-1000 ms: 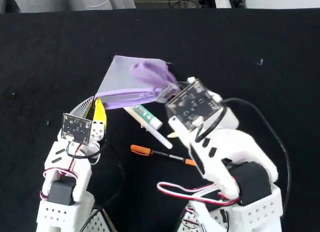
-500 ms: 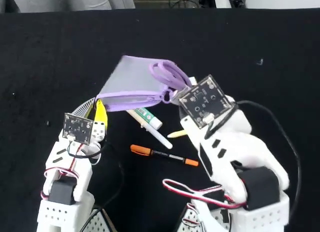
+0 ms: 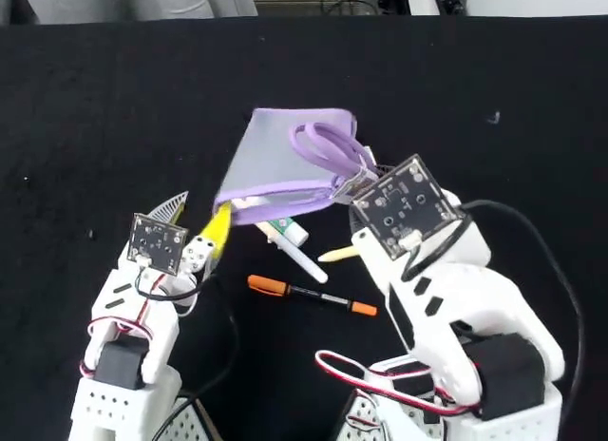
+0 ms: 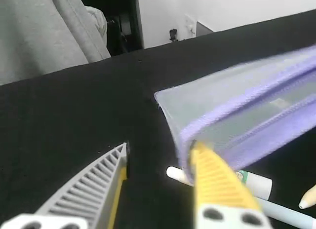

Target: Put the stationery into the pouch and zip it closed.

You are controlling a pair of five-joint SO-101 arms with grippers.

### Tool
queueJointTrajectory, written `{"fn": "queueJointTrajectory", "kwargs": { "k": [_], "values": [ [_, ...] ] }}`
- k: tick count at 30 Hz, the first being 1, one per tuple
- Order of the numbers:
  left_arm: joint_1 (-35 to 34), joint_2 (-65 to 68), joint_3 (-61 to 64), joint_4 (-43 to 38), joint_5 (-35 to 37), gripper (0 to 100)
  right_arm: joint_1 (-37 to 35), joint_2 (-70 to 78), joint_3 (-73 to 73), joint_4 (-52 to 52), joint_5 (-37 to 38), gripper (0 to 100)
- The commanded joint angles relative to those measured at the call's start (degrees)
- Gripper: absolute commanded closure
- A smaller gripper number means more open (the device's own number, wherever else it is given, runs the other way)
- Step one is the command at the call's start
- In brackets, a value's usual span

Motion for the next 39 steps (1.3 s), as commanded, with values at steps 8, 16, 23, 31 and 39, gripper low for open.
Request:
{"fn": "queueJointTrajectory", "kwargs": {
  "k": [8, 16, 23, 31, 39],
  "values": [
    [0.8, 0.0, 1.3, -3.8, 0.8, 79, 1.1, -1.0, -4.0, 0.2, 0.0, 98.8],
    [2.4, 0.1, 2.4, -7.7, 3.2, 78, 1.1, -1.0, -4.0, 0.2, 0.0, 98.8],
    [5.8, 0.3, 0.6, -6.4, 3.6, 78, 1.1, -1.0, -4.0, 0.2, 0.0, 98.8],
    [5.8, 18.8, -8.5, -10.3, 7.6, 78, 1.1, -1.0, -4.0, 0.1, 0.0, 98.8],
    [5.7, 45.3, -16.0, -22.9, 7.6, 78, 1.1, -1.0, -3.7, -0.1, 0.0, 98.8]
  ]
}}
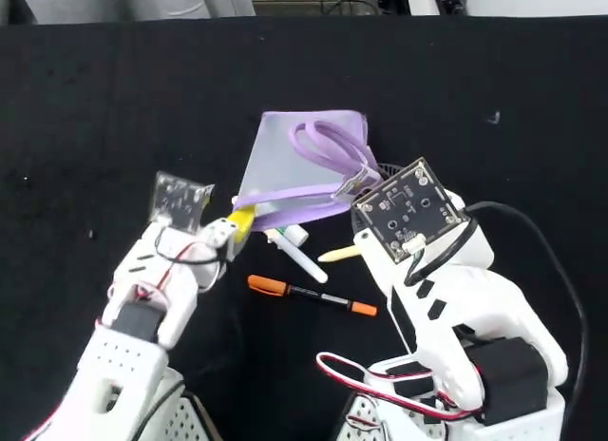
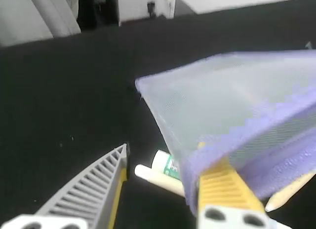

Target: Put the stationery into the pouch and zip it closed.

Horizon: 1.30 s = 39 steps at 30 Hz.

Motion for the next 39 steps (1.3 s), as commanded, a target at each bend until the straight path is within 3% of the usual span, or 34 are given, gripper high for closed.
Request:
{"fn": "queueJointTrajectory", "kwargs": {
  "k": [1, 5, 8, 14, 17, 19, 24, 26, 31, 39],
  "values": [
    [0.4, 11.2, -4.9, -9.3, 0.9, 78, 1.0, -0.7, -2.9, -0.2, 0.1, 98.8],
    [1.3, 15.7, -6.2, -15.7, 1.0, 78, 1.0, -0.7, -2.9, -0.3, 0.1, 98.8],
    [3.4, 18.8, -8.2, -16.3, 1.0, 78, 1.0, -0.7, -2.9, -0.3, 0.1, 98.8],
    [5.1, 22.0, -10.5, -16.5, 1.0, 96, 1.0, -0.7, -2.9, -0.4, -0.4, 98.7],
    [5.1, 22.0, -11.0, -16.3, 1.0, 96, 1.0, -0.4, -2.9, -0.4, -0.4, 98.4],
    [5.1, 21.9, -11.0, -16.2, 1.0, 97, 1.0, -0.4, -2.7, -1.2, -0.4, 94.6],
    [4.8, 21.9, -11.2, -16.1, 1.0, 97, 0.5, -0.6, 1.0, -4.2, -0.4, 73.2],
    [4.6, 21.9, -12.0, -14.2, 1.0, 97, -0.9, -0.7, 1.8, -4.8, -0.1, 68.0],
    [2.4, 21.9, -18.3, -5.3, 1.1, 97, -4.7, -0.7, 2.1, -4.7, -0.4, 67.4],
    [-10.5, 22.5, -34.6, 11.1, 7.0, 97, -4.6, -0.7, 1.1, -2.6, 0.0, 67.4]
  ]
}}
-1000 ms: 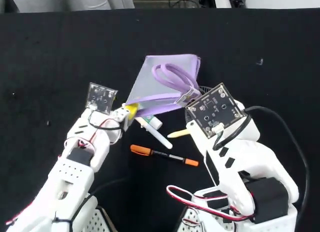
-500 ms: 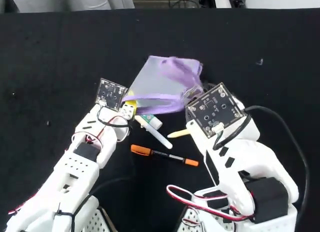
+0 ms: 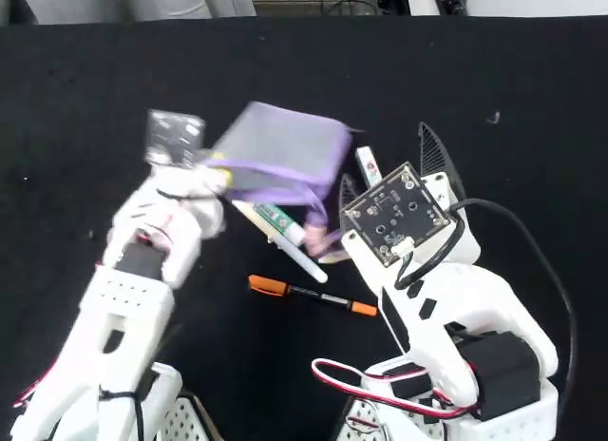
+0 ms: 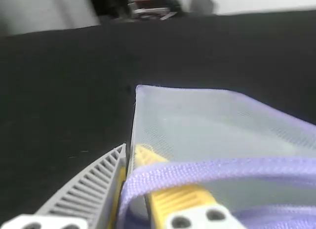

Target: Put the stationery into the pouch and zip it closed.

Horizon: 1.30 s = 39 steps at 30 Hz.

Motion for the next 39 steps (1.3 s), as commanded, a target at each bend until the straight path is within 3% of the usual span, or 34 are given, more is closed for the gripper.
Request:
{"fn": "queueJointTrajectory", "kwargs": {
  "k": [1, 8, 13, 19, 27, 36, 39],
  "values": [
    [-6.5, -0.2, -14.5, 10.5, 1.8, 97, -1.0, -0.3, -1.8, 1.5, 0.4, 67.4],
    [-14.1, -0.1, -32.0, 28.3, 1.8, 97, -1.0, -0.1, -3.0, 7.6, 11.2, 67.4],
    [-20.4, 0.0, -38.7, 33.5, 1.8, 97, -1.0, 0.0, 0.9, 10.2, 13.7, 67.4],
    [-25.5, 0.0, -37.2, 33.8, 1.8, 97, -1.0, 0.0, 14.1, 6.7, 24.2, 67.4],
    [-33.3, -0.1, -29.0, 33.4, 1.8, 97, -1.0, 2.7, 26.8, -4.7, 29.6, 67.4],
    [-40.8, -0.3, -20.4, 29.1, 1.7, 97, -1.0, 27.7, 24.7, -16.9, 30.2, 67.4],
    [-43.4, -0.4, -15.9, 26.4, 1.7, 97, -1.0, 36.6, 22.4, -18.1, 34.1, 67.4]
  ]
}}
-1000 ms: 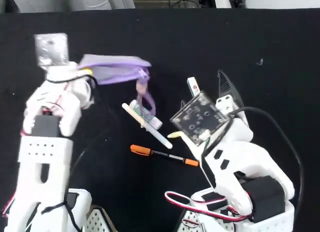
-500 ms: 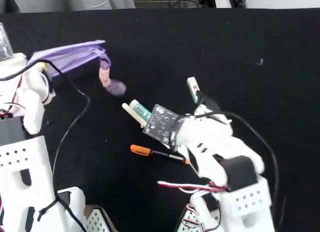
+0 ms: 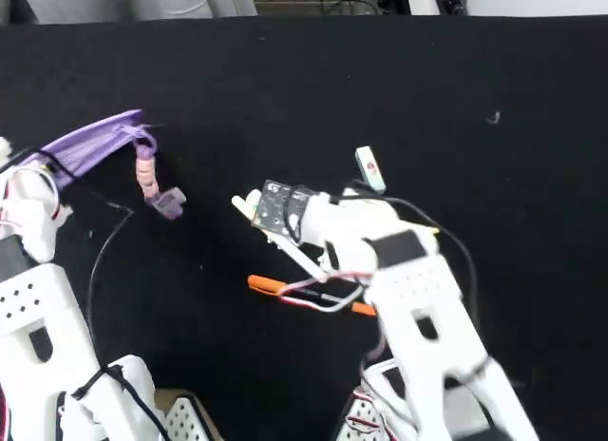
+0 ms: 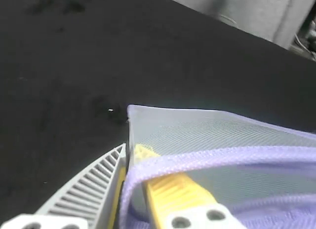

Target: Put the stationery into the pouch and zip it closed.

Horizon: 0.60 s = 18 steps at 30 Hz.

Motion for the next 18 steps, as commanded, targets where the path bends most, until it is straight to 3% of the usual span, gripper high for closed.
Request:
{"fn": "queueJointTrajectory", "kwargs": {
  "k": [1, 8, 18],
  "values": [
    [-4.2, -0.3, 5.6, -4.5, 0.5, 97, -0.9, 13.3, -5.7, -3.1, 5.1, 67.4],
    [-8.2, -0.4, 12.2, -8.7, 0.5, 97, -0.8, 26.9, -11.7, -4.2, 6.7, 67.4],
    [-8.1, -0.4, 14.4, -10.7, 0.5, 97, 7.3, 37.7, -16.1, -4.0, 13.9, 67.4]
  ]
}}
